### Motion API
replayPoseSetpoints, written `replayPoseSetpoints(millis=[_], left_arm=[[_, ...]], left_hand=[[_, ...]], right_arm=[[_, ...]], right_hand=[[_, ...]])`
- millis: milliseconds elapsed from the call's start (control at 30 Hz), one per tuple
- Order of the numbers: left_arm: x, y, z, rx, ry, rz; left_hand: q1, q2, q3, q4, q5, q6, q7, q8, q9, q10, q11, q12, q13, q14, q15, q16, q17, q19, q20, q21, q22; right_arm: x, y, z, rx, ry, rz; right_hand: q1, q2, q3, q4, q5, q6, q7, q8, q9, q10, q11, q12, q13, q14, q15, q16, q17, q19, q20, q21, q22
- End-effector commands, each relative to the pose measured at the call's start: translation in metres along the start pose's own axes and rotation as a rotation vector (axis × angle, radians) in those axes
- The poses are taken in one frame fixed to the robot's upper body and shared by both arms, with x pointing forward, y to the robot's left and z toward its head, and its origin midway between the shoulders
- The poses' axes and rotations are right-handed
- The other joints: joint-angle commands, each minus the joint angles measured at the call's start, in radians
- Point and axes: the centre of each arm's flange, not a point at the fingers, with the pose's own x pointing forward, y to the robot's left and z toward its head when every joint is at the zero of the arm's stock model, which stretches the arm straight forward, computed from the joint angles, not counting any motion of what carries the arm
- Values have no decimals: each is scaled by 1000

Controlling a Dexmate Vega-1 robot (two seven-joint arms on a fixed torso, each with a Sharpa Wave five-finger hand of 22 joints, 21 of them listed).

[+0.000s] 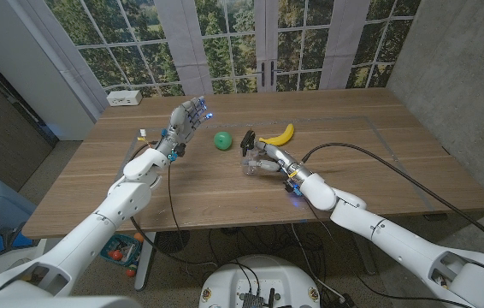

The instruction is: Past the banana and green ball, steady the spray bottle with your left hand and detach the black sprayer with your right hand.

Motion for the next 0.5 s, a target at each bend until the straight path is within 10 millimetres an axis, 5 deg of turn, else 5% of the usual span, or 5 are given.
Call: replayPoseSetpoints(millis=[33, 233, 367, 500], left_arm=[[2, 0, 0, 4, 6, -5], [4, -1, 1, 5, 8, -8], [5, -1, 1, 6, 10, -11], [7, -1, 1, 10, 11, -10]], left_hand=[[-13, 34, 5, -2, 4, 6, 0, 4, 4, 9, -2, 3, 3, 8, -3, -4, 2, 10, 2, -4, 3], [-13, 34, 7, -3, 5, 7, -2, 5, 4, 10, -2, 4, 3, 9, -4, -4, 2, 12, 2, -6, 3], [-13, 35, 8, -4, 5, 7, -1, 4, 4, 11, -3, 4, 3, 10, -4, -4, 1, 13, 4, -8, 3], [-13, 35, 10, -5, 6, 7, -2, 4, 4, 11, -4, 4, 3, 11, -4, -4, 1, 14, 4, -10, 3]], right_arm=[[-1, 5, -2, -11, -1, -85], [-2, 4, -4, 15, -2, -109], [-2, 2, -4, 48, -8, -125], [-4, -2, -3, 56, -11, -154]], right_hand=[[56, 44, 1, 2, -33, 141, -42, 51, -1, 137, -33, 39, 10, 62, -162, 61, 44, 47, -18, 18, 8], [139, 128, 3, -1, -101, 344, -78, 116, -3, 329, -64, 104, 36, 165, -177, 152, 108, 103, -66, 53, 16], [163, 163, 6, 1, -150, 478, -56, 167, 1, 469, -46, 163, 62, 250, -181, 194, 135, 113, -73, 74, 19], [205, 186, 22, -8, -177, 555, -41, 201, 3, 550, -57, 206, 95, 338, -187, 242, 170, 135, -84, 99, 23]])
